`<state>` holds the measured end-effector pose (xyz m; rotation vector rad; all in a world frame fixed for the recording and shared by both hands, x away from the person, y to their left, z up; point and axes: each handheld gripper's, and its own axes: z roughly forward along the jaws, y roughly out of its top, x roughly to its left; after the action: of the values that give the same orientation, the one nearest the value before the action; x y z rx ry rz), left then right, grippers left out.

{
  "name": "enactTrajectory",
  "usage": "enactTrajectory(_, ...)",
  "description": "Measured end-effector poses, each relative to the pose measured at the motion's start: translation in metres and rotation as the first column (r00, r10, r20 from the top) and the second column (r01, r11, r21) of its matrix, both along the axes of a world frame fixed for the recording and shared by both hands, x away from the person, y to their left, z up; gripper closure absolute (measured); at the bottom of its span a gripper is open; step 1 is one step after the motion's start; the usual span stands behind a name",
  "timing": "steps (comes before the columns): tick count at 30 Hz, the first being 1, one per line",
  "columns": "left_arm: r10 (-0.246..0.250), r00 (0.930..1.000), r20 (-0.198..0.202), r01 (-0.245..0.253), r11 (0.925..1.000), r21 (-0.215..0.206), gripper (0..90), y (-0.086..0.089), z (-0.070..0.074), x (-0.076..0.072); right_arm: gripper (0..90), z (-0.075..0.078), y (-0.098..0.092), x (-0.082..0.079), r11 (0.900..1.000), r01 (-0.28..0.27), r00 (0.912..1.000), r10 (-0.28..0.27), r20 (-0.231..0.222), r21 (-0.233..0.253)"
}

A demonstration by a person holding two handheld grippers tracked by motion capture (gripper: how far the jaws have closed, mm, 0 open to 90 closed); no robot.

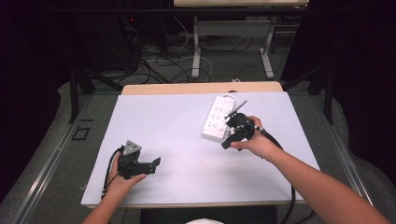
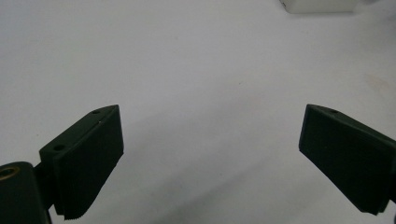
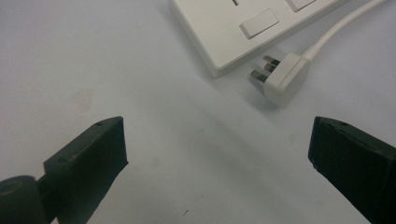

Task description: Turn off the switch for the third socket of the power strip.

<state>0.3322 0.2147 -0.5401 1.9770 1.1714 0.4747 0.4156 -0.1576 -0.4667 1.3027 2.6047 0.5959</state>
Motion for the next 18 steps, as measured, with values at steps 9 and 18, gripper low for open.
enactTrajectory(9, 0.001, 1.0, -0.002, -0.001, 1.0, 0.0, 6.4, 0.0, 0.0, 0.0, 4.9, 0.007, 0.0, 0.014, 0.999, 0.031, 0.9995, -0.031, 0.01, 0.014)
enactTrajectory(18, 0.001, 1.0, -0.001, -0.001, 1.0, 0.0, 6.5, 0.0, 0.0, 0.0, 6.5, 0.006, 0.003, 0.029, 0.997, 0.069, 0.9973, -0.07, 0.024, 0.03)
